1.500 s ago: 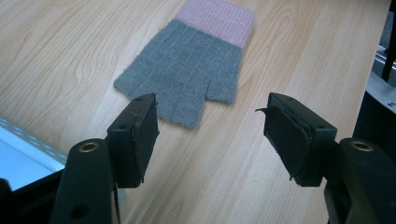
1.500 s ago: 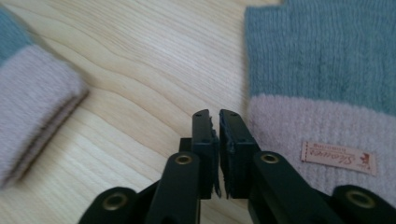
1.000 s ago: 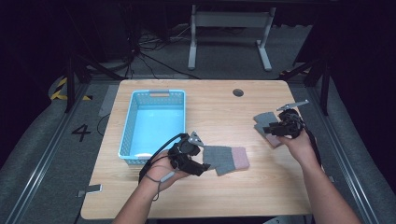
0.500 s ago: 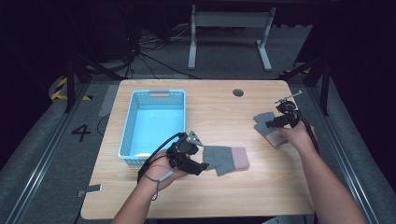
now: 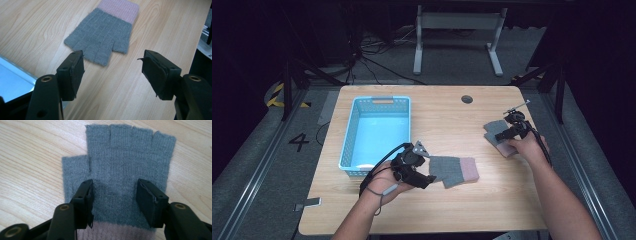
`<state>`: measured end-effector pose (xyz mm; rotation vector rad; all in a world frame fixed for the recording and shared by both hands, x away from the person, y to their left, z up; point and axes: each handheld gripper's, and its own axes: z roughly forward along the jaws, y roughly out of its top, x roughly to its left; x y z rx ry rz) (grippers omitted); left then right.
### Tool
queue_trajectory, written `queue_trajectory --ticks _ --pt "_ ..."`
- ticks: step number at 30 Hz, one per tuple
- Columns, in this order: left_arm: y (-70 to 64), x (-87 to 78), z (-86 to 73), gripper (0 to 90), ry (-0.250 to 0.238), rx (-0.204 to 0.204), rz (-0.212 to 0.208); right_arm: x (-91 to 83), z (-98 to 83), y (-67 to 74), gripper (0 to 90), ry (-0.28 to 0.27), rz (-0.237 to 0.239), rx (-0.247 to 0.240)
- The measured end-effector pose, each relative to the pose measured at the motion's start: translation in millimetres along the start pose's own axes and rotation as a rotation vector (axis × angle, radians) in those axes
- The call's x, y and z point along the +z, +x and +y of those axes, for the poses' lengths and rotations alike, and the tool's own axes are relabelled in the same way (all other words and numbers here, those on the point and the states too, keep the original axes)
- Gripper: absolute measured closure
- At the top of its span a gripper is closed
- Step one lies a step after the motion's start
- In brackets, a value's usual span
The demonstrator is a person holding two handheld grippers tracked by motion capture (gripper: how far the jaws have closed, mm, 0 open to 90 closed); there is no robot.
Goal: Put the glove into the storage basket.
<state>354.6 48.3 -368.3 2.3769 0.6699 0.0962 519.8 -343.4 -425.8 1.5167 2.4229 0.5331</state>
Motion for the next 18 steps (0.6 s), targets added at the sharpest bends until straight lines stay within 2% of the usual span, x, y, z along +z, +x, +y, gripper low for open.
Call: queue_trajectory --ticks 4,8,10,15,18 --pt "0.2 0.2 -0.4 34.5 0.003 -0.003 0.0 0.4 0.7 1.9 55.5 0.004 -0.009 -0.008" --pt "0.0 0.2 -0.5 34.5 0.003 -0.001 0.0 -0.9 0.5 1.5 72.5 0.011 -0.003 0.033" --pt "-0.2 0.2 -0.4 34.5 0.001 0.001 -0.001 -1.3 0.9 2.3 77.1 0.014 -0.004 0.034" --pt "0.1 -1.1 -0.6 34.5 0.0 -0.006 0.001 -4.7 1.5 2.7 84.3 0.012 -0.018 0.045" --pt "0.9 -1.9 -0.6 34.5 0.001 -0.001 0.002 -8.8 1.4 2.2 84.9 0.008 -0.021 0.051"
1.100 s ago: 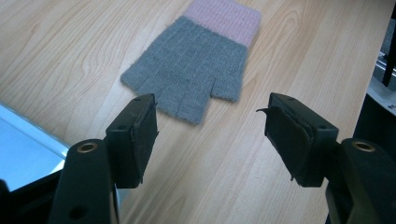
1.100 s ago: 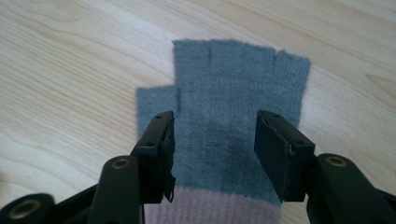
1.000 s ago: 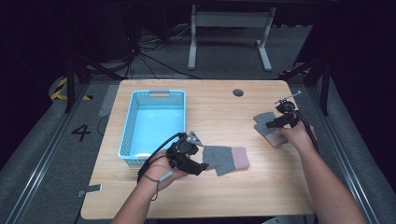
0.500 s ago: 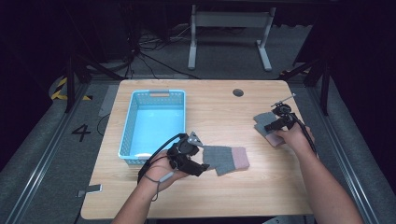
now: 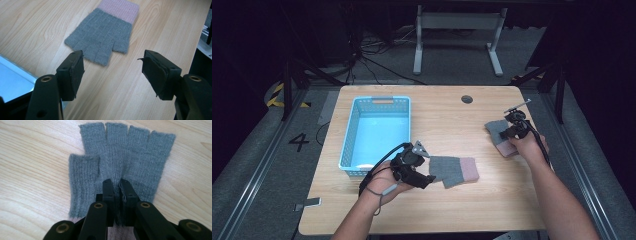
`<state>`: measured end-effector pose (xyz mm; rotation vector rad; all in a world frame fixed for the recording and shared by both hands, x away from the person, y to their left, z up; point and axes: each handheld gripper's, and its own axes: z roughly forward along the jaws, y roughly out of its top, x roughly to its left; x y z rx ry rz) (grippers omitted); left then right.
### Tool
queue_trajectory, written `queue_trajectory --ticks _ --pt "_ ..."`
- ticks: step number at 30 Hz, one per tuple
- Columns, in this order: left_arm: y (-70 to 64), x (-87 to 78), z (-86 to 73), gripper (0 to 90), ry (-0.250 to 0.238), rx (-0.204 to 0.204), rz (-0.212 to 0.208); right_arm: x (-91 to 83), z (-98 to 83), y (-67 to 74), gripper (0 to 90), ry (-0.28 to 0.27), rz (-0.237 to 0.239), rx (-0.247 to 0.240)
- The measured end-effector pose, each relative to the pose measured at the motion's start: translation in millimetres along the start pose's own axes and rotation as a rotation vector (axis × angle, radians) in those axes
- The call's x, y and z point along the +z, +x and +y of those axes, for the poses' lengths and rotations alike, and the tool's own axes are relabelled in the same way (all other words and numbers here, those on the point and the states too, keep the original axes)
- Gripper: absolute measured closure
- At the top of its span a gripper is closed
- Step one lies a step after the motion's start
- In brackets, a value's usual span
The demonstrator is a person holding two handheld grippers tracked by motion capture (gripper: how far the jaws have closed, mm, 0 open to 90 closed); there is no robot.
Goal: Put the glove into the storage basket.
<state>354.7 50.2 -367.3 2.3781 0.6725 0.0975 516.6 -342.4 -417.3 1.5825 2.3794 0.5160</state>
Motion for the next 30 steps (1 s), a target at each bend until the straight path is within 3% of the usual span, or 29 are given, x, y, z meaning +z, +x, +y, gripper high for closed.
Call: queue_trajectory --ticks 16,24,30 --pt "-2.3 -0.9 0.7 34.5 -0.005 0.0 -0.002 -52.8 2.5 12.3 84.8 -0.095 0.012 -0.063" --pt "-2.6 -1.9 0.9 34.5 -0.006 -0.001 -0.002 -78.5 4.4 30.0 84.6 -0.131 0.021 -0.124" --pt "-2.4 -3.2 0.7 34.5 -0.009 0.001 -0.001 -94.5 3.8 45.6 84.1 -0.155 0.055 -0.173"
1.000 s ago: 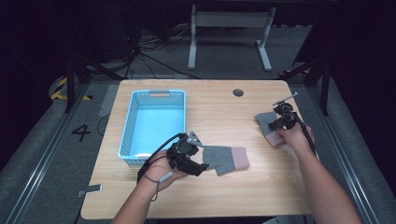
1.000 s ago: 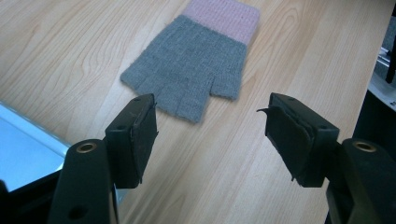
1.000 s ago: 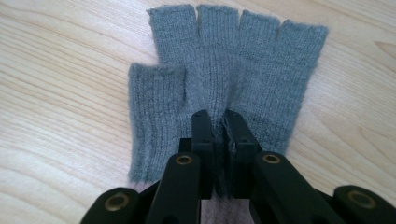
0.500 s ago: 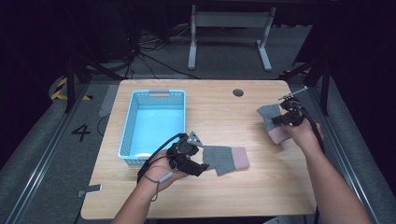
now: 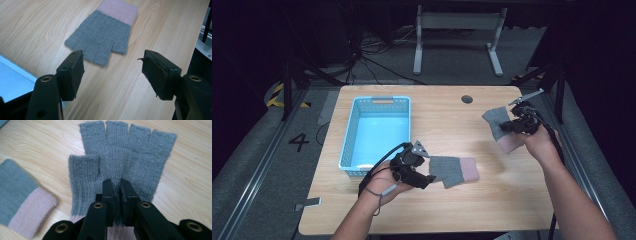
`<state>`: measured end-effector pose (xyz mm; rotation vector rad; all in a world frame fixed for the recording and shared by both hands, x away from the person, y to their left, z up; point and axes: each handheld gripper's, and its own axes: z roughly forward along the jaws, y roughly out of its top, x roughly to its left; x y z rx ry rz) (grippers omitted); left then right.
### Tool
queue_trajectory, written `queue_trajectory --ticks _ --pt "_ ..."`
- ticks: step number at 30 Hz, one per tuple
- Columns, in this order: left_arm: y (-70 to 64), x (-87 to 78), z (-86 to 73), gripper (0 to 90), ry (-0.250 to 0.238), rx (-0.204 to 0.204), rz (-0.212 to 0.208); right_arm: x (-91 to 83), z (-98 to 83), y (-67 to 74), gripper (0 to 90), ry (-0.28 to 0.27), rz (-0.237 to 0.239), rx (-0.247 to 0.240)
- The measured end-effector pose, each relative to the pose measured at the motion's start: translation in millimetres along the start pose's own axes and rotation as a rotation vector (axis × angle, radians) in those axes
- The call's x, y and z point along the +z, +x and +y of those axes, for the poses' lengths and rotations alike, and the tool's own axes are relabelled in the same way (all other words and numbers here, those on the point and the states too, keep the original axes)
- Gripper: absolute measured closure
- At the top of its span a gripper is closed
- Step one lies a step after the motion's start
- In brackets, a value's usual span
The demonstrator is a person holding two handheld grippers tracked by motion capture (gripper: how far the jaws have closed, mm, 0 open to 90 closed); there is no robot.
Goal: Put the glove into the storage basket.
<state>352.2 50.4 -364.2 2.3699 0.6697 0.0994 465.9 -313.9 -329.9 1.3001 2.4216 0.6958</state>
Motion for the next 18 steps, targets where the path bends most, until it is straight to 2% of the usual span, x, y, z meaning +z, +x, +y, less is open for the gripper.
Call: queue_trajectory --ticks 4,13,16,17,18 --pt "1.1 0.8 -0.5 34.2 -0.004 -0.002 0.002 -6.4 2.0 10.9 84.1 -0.011 0.025 -0.033" --pt "2.8 -0.6 -1.5 34.1 -0.036 -0.022 -0.001 -17.5 6.7 44.1 84.1 -0.031 0.096 -0.147" --pt "3.6 -0.8 -2.2 36.0 -0.033 -0.032 -0.014 -18.4 7.2 52.2 84.1 -0.03 0.109 -0.171" --pt "3.3 -0.4 -3.2 35.0 -0.028 -0.03 -0.011 -18.5 7.6 59.6 84.1 -0.033 0.13 -0.197" --pt "3.3 -0.4 -3.2 34.6 -0.028 -0.03 -0.011 -18.5 7.6 59.6 84.1 -0.033 0.13 -0.197"
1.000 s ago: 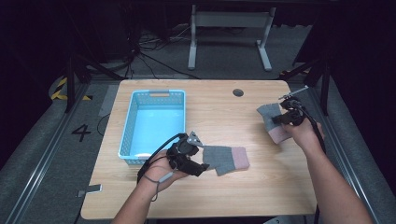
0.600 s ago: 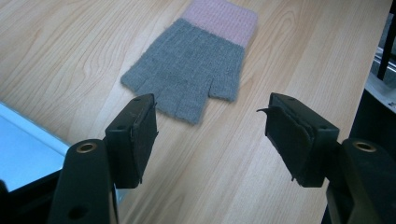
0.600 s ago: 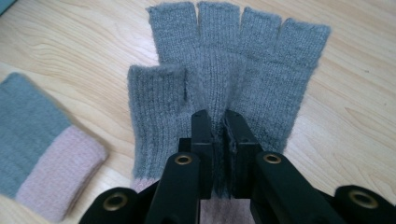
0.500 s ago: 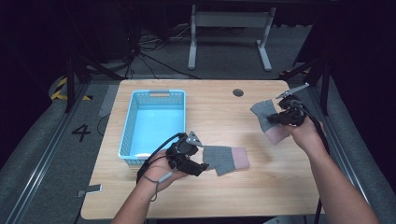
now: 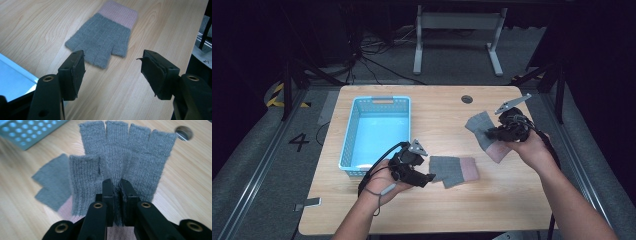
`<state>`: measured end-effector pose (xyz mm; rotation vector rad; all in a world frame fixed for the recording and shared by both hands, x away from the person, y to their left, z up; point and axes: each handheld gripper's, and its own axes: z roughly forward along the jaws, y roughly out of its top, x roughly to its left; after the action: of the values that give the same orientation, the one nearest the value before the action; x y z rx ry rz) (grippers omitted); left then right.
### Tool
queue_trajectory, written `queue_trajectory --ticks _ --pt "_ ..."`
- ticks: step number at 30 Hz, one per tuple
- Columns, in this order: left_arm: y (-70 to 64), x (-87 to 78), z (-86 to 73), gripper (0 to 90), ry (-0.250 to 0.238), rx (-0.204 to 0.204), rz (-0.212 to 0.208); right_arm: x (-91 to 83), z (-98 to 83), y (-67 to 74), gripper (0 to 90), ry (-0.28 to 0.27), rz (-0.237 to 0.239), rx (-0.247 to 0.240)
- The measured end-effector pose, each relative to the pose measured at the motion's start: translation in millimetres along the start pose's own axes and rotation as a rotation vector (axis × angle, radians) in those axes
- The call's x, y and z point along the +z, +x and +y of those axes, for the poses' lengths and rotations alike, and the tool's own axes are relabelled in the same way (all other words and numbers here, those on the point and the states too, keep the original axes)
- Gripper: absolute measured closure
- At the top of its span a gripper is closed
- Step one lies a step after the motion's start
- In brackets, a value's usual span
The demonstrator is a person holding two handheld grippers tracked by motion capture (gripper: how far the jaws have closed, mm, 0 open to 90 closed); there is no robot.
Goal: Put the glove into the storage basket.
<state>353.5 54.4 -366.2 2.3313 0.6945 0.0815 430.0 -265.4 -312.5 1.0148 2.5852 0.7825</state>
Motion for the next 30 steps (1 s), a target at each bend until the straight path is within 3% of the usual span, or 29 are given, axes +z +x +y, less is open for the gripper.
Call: queue_trajectory --ticks 10,11,15,20,30 --pt "-2.6 -1.1 -4.2 36.8 0.023 -0.008 -0.007 12.7 7.9 30.6 83.7 -0.004 0.09 -0.11" --pt "-3.0 -1.0 -4.6 37.0 0.02 -0.018 -0.011 16.5 8.9 36.4 83.6 -0.002 0.108 -0.142" --pt "-3.9 -0.4 -5.2 38.8 0.023 -0.026 -0.017 26.3 9.8 48.1 83.6 0.022 0.134 -0.182" --pt "-3.6 0.7 -6.4 45.2 0.01 -0.028 -0.034 39.9 7.4 60.4 83.6 0.048 0.158 -0.213" --pt "-2.7 1.8 -8.2 51.2 -0.023 0.018 -0.033 69.7 -3.4 77.2 83.5 0.13 0.173 -0.264"
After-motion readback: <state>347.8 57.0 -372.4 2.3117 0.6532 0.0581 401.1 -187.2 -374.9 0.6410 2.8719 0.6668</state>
